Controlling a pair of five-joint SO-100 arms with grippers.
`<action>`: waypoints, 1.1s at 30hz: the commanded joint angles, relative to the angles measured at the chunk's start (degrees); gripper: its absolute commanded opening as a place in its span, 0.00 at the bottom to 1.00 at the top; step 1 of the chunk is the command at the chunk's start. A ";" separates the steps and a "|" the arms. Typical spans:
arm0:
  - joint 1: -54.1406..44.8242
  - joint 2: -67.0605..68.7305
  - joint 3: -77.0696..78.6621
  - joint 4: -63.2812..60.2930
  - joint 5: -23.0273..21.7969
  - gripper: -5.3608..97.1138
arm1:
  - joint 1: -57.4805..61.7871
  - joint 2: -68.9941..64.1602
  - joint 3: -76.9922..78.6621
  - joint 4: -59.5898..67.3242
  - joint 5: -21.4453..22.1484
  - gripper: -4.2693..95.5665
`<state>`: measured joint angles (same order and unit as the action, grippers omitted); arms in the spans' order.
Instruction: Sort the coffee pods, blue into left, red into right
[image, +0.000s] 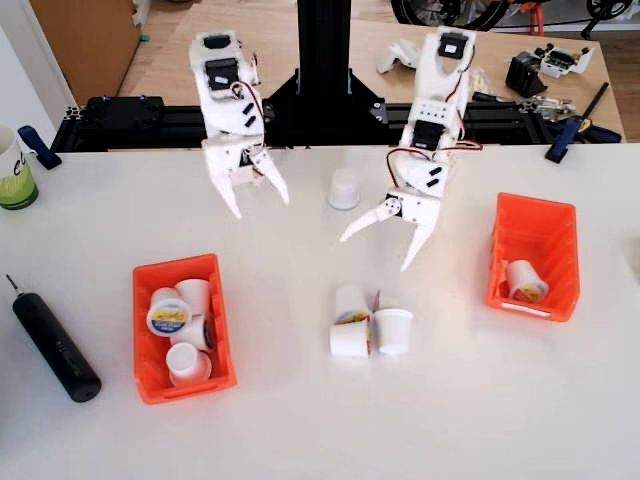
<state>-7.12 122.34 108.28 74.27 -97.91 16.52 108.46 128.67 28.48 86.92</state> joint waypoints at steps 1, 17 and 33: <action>-0.26 3.52 5.54 -5.19 1.14 0.33 | -0.53 -0.35 -4.31 0.00 0.88 0.49; 0.09 4.75 7.73 -5.01 1.85 0.33 | 4.75 -29.79 -12.30 -25.93 -0.88 0.47; 0.88 5.01 8.53 -4.92 0.09 0.32 | 4.22 -37.09 -16.00 -30.15 1.93 0.25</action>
<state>-6.68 125.77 116.81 69.35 -97.21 21.09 71.19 114.61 -1.67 87.98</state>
